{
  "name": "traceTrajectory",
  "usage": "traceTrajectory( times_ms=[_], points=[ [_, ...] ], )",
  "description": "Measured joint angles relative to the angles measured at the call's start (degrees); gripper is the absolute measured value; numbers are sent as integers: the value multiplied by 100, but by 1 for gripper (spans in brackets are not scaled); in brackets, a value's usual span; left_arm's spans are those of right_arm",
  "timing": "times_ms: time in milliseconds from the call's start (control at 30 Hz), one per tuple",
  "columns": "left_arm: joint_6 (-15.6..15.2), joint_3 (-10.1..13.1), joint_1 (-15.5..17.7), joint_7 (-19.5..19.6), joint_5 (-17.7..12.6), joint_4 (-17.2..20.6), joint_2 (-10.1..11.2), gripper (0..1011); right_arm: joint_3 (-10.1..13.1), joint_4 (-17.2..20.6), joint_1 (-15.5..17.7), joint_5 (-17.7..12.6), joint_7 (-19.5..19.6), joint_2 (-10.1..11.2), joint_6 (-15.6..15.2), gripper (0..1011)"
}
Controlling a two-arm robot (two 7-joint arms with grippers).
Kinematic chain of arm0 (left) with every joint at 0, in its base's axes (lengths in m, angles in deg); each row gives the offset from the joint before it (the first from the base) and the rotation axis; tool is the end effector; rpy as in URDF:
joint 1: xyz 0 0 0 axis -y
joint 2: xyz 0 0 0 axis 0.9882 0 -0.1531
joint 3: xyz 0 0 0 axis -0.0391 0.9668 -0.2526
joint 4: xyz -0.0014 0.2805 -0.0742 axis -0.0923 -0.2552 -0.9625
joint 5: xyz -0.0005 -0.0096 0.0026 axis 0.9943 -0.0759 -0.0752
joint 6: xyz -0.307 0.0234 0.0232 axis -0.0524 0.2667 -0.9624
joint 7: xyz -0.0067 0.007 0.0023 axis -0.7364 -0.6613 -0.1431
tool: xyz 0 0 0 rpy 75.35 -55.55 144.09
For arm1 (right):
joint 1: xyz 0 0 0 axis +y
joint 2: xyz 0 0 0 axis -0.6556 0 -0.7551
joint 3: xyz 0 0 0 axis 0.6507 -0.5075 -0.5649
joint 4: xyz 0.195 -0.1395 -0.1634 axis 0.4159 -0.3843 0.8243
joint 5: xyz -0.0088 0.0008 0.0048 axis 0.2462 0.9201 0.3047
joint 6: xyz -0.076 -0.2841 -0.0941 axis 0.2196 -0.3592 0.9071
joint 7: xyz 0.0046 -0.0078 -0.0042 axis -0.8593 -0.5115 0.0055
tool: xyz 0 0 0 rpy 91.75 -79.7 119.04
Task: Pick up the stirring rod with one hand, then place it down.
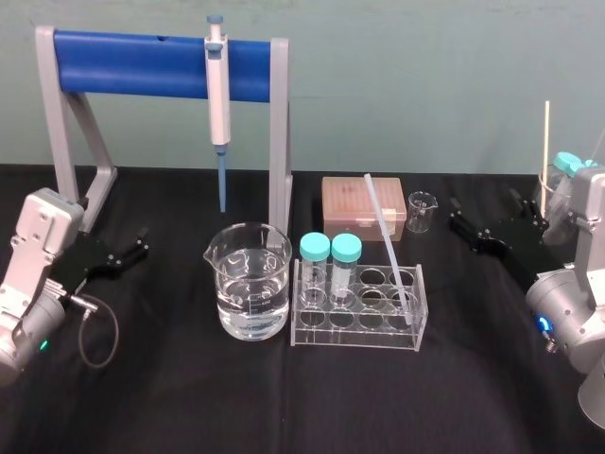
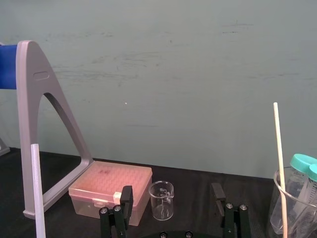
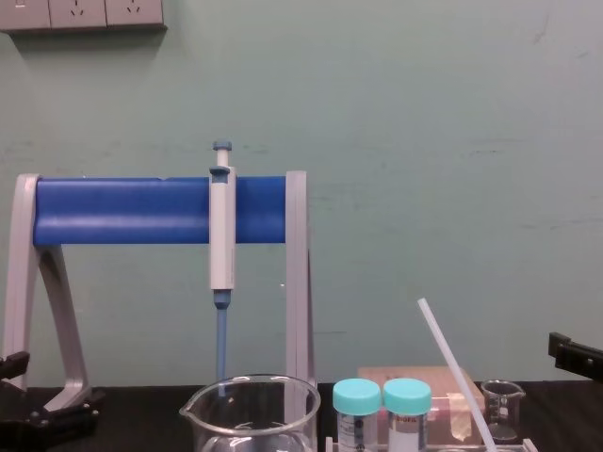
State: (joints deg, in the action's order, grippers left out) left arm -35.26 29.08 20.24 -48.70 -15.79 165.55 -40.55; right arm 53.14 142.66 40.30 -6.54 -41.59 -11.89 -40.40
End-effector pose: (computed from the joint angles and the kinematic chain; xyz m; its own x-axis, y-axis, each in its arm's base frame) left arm 0.3580 0.0827 -0.3022 0.2922 0.8803 0.3737 -0.9553 0.2872 0.0703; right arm 0.3674 -0.0559 -0.2959 0.2311 -0.9728 0.0147 0.9729 0.2310 -0.0091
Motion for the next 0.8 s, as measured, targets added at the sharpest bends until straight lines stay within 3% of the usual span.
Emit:
traceTrajectory(
  times_ms=[800],
  points=[
    [0, 0, 0, 0, 0, 0, 0, 1000, -9, 8, 0, -15, -6, 9, 25, 1000]
  ],
)
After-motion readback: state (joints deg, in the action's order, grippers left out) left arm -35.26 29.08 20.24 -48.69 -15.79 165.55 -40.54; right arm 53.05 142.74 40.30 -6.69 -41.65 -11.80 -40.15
